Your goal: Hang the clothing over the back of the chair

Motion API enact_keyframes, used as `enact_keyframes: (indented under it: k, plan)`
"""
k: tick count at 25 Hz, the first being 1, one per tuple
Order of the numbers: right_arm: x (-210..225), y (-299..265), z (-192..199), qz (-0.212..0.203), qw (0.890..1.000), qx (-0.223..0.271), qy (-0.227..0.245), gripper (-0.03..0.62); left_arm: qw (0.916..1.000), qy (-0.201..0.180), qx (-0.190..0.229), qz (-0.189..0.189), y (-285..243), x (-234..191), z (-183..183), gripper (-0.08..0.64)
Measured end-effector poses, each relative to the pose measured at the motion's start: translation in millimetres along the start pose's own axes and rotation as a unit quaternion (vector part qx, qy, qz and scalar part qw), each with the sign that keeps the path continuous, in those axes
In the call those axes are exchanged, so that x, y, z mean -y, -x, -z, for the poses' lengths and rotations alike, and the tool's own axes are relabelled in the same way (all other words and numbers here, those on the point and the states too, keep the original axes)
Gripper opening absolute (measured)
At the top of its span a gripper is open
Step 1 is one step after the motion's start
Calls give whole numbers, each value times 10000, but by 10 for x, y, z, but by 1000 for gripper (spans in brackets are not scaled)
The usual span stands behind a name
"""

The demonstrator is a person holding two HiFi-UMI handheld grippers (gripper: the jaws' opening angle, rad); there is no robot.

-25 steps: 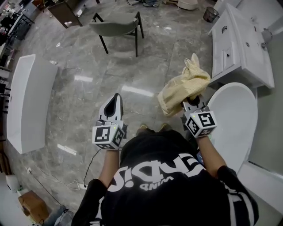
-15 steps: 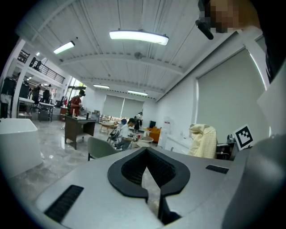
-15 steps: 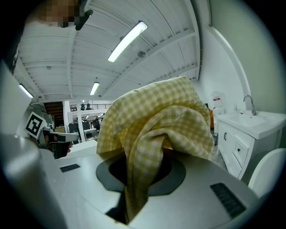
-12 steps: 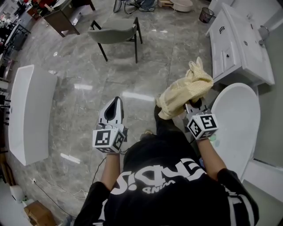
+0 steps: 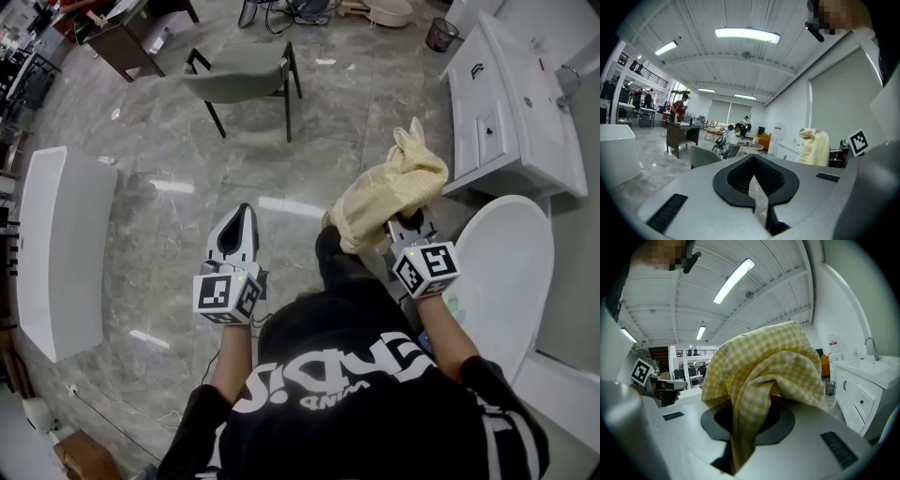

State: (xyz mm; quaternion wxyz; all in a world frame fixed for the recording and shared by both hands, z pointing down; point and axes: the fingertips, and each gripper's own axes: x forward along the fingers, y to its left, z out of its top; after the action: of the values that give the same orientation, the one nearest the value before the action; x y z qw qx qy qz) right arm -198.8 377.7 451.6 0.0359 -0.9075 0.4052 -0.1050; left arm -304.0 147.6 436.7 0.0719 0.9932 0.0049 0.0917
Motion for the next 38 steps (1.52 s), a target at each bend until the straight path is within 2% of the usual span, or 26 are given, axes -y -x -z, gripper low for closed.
enact_keyframes:
  k: [7, 16, 22, 27, 38]
  plan:
    - [321, -605, -218, -92, 10000, 5, -37, 61, 10000, 22, -7, 3, -625, -185, -256, 15]
    - [701, -1404, -615, -484, 9988, 22, -43, 61, 9994, 96, 110, -314, -1345, -431, -620, 15]
    - [952, -1873, -695, -734, 9973, -23, 91, 61, 9980, 196, 179, -574, -1746, -569, -681, 15]
    - [1107, -2205, -813, -879, 9961, -21, 122, 61, 9973, 130, 225, -693, -2012, -649, -775, 15]
    - [1184, -2831, -853, -1094, 9938, -128, 165, 61, 9962, 163, 192, -829, -2476, -1023, -842, 15]
